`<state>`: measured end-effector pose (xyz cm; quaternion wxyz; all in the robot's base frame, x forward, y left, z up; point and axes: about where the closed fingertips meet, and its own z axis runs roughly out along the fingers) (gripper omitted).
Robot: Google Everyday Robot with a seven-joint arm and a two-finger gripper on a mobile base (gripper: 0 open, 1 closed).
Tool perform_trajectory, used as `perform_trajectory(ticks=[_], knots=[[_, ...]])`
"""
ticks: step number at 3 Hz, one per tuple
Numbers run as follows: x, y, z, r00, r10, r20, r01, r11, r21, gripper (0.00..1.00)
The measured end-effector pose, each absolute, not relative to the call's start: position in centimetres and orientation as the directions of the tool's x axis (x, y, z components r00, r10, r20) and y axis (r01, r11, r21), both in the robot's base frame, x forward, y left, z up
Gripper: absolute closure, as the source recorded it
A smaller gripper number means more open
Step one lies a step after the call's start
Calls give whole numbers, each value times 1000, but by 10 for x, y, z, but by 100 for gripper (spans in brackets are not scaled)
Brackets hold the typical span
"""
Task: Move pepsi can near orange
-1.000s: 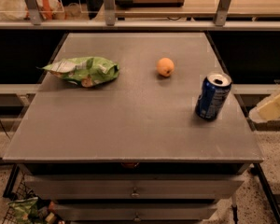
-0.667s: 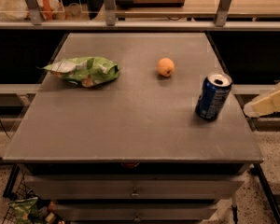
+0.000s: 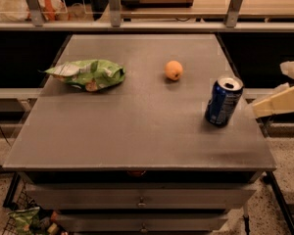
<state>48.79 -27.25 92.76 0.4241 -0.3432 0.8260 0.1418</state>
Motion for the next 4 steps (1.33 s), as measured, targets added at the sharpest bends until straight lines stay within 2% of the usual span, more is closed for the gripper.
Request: perform_trajectory(ticks=[2,4], knots=[[506,-240,922,-292,-436,-851,-785,618,-48,0],[531,-214,896,-254,-429,-867,-833,552,-29,0]])
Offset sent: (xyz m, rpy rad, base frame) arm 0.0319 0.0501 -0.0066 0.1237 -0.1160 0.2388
